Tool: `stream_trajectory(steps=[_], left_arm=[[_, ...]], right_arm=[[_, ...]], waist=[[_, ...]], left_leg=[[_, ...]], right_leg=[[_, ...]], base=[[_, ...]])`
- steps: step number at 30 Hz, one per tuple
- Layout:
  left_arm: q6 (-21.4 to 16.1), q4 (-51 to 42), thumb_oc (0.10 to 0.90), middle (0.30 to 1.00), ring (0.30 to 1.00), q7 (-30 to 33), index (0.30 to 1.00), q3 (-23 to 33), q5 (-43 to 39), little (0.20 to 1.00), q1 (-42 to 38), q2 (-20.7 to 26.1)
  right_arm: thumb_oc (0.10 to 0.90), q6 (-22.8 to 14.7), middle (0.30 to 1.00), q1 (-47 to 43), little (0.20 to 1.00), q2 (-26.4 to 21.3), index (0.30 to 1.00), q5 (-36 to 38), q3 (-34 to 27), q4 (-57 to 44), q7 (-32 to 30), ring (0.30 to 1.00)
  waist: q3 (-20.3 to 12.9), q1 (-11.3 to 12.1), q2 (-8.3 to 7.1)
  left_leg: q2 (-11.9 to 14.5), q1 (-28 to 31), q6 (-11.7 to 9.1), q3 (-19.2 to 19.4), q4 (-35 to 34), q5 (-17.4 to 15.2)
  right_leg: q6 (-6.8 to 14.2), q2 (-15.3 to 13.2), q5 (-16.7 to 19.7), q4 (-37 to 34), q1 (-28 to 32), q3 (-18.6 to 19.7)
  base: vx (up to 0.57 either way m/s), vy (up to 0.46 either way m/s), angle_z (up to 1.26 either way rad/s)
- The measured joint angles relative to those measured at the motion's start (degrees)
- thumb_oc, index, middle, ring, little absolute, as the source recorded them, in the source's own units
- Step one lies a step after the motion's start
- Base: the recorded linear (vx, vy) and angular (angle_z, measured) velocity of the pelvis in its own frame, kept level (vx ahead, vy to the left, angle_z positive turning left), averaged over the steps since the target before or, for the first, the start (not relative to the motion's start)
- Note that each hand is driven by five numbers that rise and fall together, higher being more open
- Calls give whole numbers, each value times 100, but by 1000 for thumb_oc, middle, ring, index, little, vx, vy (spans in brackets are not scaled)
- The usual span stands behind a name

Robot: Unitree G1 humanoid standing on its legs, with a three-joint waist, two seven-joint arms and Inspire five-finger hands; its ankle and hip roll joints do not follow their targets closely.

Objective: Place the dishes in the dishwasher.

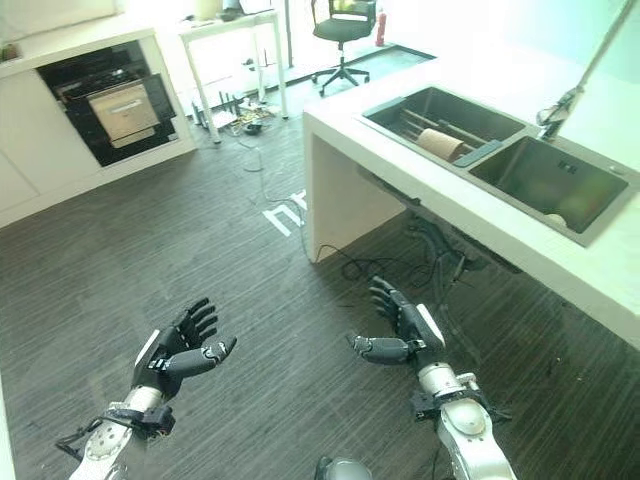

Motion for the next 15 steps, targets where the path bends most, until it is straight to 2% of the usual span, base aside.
stream_trajectory(steps=[1,2,3,4,5,6,8,10,12,13,14,15], left_arm=[[-43,-15,800,900,900,61,900,20,0,900,164,19],[-47,-56,800,900,900,117,900,34,-3,900,324,31],[-97,-102,800,900,900,141,900,68,-24,900,458,37],[-171,-130,800,900,900,161,900,115,-56,900,518,16],[-240,-175,800,900,900,178,900,176,-57,900,460,15],[-306,-175,800,900,900,278,900,186,-59,900,320,1],[-356,-190,800,900,900,345,900,184,-60,900,312,-67],[-389,-186,800,900,900,390,900,168,-59,900,302,-233],[-421,-193,800,900,900,396,900,168,-56,900,309,-234],[-444,-197,800,900,900,404,900,174,-57,900,294,-233],[-466,-202,800,900,900,398,900,172,-57,900,265,-215],[-484,-200,800,900,900,423,900,176,-61,900,182,-205]], right_arm=[[800,34,900,-105,900,13,900,1,112,-34,-1,900],[800,28,900,-123,900,2,900,1,178,-106,40,900],[800,24,900,-102,900,-27,900,0,222,-252,51,900],[800,-39,900,-98,900,-46,900,3,210,-426,97,900],[800,-131,900,-131,900,-50,900,4,171,-575,121,900],[800,-106,900,-62,900,-89,900,1,138,-548,202,900],[800,-82,900,65,900,-119,900,2,132,-550,283,900],[800,-62,900,58,900,-225,900,1,129,-551,343,900],[800,-59,900,38,900,-403,900,3,127,-636,406,900],[800,-59,900,75,900,-476,900,5,101,-753,422,900],[800,-61,900,105,900,-523,900,3,36,-845,465,900],[800,-60,900,123,900,-504,900,3,15,-901,485,900]], waist=[[36,108,-63],[30,101,-14],[-9,107,25],[-65,88,218],[-44,-52,427],[-42,-164,591],[-32,-189,517],[-10,-161,514],[-16,-166,534],[-26,-188,594],[-33,-213,676],[-33,-201,630]], left_leg=[[-169,-64,9,-1,-1309,-15],[-242,78,19,3,-2274,84],[-245,163,16,103,-2929,241],[-229,167,-22,-3,-3744,277],[-194,62,-64,-272,-4399,318],[-50,-260,-45,-729,-4514,427],[8,-399,-188,-1011,-4318,511],[118,-469,-223,-939,-4188,570],[109,-222,-110,-804,-4324,658],[106,17,19,-656,-4449,715],[127,211,120,-549,-4572,969],[39,289,204,-394,-4501,1190]], right_leg=[[52,56,40,-166,367,151],[178,97,-38,-253,608,128],[233,119,-171,-318,762,-18],[245,275,-198,-327,818,89],[268,438,-211,-296,774,86],[279,616,-216,-277,780,97],[382,627,-319,-315,870,307],[377,608,-339,-347,933,496],[553,480,-439,-356,1092,667],[694,427,-523,-332,1188,686],[828,399,-627,-300,1293,712],[976,232,-777,-210,1378,726]], base=[[257,90,-89],[287,161,-95],[272,193,-84],[196,170,-68],[298,210,-60],[268,182,-47],[265,209,-48],[232,226,-51],[220,230,-45],[240,243,-28],[251,252,-16],[271,268,-5]])
